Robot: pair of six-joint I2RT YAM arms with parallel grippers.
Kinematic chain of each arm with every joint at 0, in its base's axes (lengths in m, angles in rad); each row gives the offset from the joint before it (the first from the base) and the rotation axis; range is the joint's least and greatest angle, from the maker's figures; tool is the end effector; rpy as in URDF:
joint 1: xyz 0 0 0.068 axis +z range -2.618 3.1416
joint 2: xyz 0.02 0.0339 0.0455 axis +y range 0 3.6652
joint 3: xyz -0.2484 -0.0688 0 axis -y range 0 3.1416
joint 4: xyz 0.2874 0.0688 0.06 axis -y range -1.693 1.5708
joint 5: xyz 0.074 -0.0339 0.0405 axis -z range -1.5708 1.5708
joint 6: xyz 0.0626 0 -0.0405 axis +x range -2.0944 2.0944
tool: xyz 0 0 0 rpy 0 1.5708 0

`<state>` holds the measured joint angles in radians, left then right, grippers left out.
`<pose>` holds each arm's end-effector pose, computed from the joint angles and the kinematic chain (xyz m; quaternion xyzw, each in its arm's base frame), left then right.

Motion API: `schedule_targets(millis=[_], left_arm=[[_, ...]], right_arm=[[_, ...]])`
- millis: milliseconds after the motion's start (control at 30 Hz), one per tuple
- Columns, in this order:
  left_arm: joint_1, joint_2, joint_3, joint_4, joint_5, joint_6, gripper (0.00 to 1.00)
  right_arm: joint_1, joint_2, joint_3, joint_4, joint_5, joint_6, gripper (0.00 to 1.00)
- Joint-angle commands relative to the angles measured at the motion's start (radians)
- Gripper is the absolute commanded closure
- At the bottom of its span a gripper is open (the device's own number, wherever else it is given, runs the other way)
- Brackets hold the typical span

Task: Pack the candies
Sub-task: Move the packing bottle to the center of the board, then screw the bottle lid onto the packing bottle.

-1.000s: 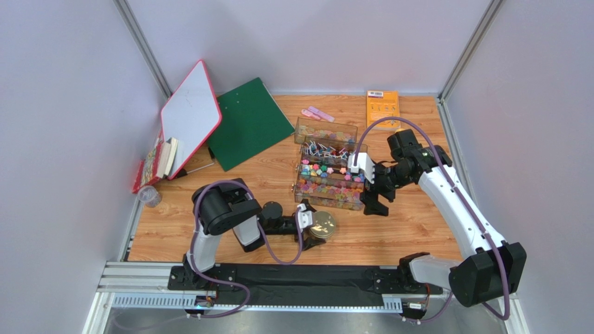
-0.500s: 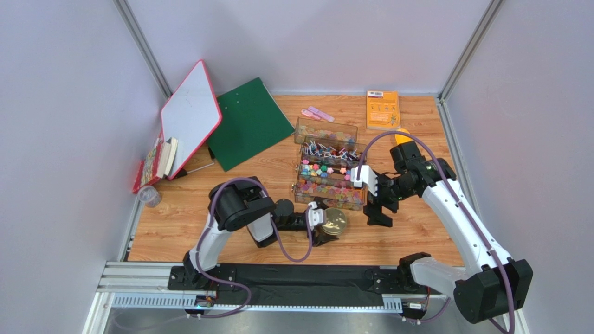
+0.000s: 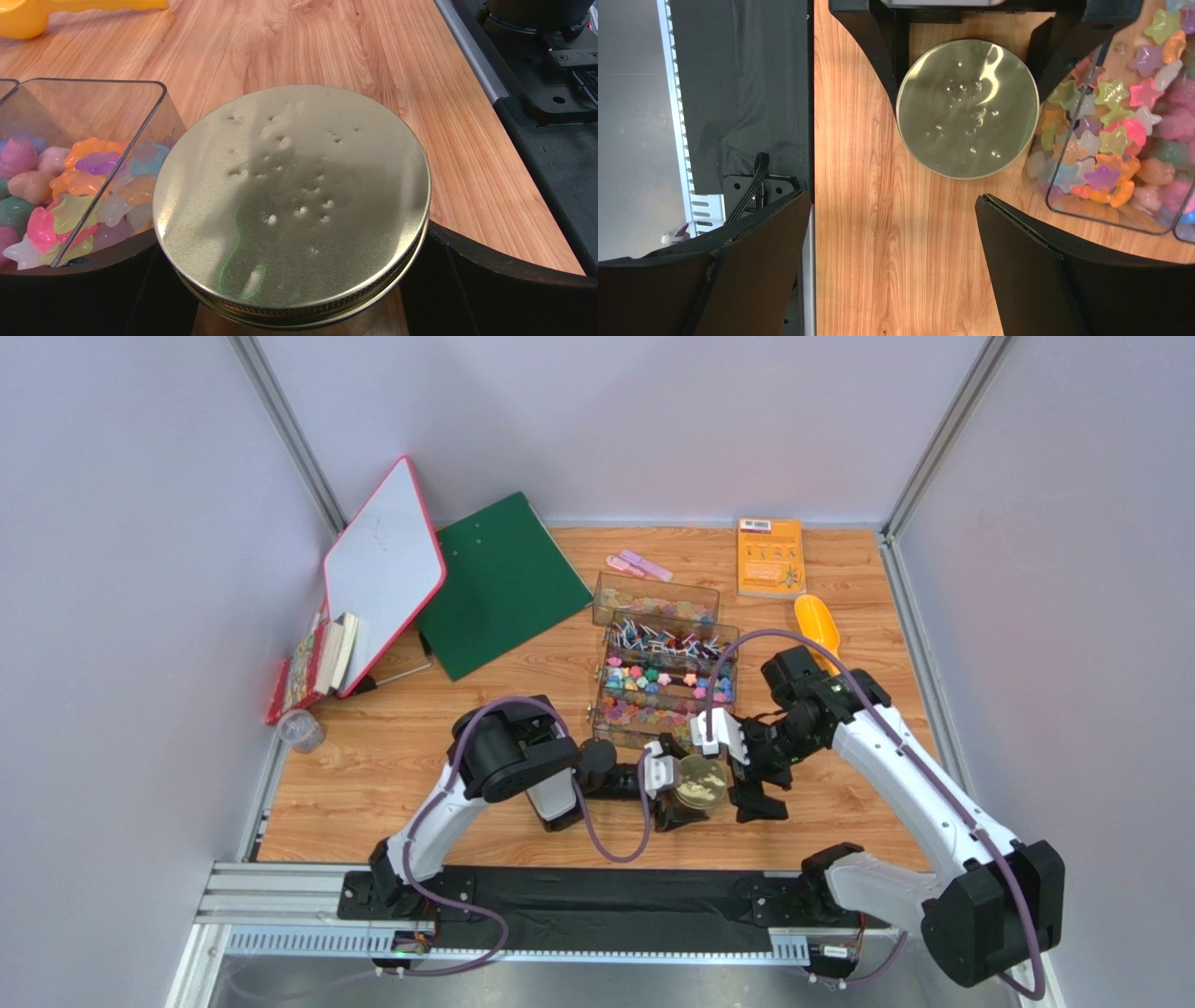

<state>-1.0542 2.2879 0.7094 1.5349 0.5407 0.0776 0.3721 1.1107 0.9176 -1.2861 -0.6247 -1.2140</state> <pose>0.1540 -0.3364 0.0073 0.5291 0.4886 -0.4830 0.4980 0.1867 0.1122 0.2155 -0.6872 0.6570 0.2624 0.1652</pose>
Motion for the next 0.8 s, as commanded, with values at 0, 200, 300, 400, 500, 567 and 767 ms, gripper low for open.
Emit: schedule_targets(millis=[0,200,300,400,500,567,767], left_arm=[[-0.006,0.084,-0.037,-0.067,0.022,0.011,0.22],[-0.007,0.081,-0.042,-0.108,0.051,-0.018,0.78],[-0.006,0.085,-0.042,-0.11,0.048,-0.018,1.0],[-0.006,0.09,-0.039,-0.116,0.041,-0.006,1.0],[-0.007,0.093,-0.037,-0.119,0.041,-0.002,1.0],[-0.007,0.093,-0.039,-0.121,0.042,-0.001,1.0],[-0.006,0.093,-0.039,-0.121,0.03,0.004,1.0]], right_arm=[[0.025,0.04,0.004,0.073,-0.055,-0.045,0.06],[0.033,0.123,0.02,0.157,-0.056,-0.044,0.06],[0.036,0.176,0.039,0.166,-0.047,-0.045,0.03],[0.036,0.215,0.056,0.171,-0.047,-0.047,0.0],[0.036,0.23,0.056,0.188,-0.044,-0.051,0.0],[0.036,0.242,0.053,0.195,-0.041,-0.053,0.0],[0.036,0.274,0.05,0.218,-0.038,-0.051,0.0]])
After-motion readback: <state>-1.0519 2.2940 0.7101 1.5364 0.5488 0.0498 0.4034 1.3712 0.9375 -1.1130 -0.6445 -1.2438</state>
